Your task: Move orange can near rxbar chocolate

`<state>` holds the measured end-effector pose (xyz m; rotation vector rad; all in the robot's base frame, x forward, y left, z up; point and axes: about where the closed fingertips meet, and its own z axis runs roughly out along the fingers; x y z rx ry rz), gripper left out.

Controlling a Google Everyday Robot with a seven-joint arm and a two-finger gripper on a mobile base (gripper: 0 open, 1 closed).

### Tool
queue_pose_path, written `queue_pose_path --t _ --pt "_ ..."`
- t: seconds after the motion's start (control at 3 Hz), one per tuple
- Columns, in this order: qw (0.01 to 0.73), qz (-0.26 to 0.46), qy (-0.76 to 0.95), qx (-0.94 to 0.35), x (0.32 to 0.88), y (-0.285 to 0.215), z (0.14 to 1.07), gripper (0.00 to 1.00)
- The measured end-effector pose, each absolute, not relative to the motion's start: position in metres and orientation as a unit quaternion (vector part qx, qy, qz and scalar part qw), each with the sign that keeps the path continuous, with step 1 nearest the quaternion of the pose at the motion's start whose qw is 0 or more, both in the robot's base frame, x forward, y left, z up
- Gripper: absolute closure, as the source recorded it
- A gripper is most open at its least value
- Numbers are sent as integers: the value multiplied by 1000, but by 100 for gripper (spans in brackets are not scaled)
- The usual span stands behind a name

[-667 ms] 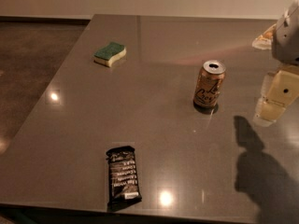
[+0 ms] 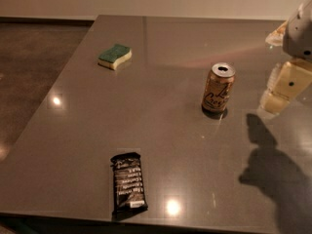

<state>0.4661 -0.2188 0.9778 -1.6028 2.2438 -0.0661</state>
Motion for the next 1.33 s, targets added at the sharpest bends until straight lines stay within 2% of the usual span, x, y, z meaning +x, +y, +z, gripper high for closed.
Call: queue_pose_path --t 0.67,1.33 --pt "232 34 806 -543 532 -196 956 0" --pt "240 49 798 -551 560 -178 924 0"
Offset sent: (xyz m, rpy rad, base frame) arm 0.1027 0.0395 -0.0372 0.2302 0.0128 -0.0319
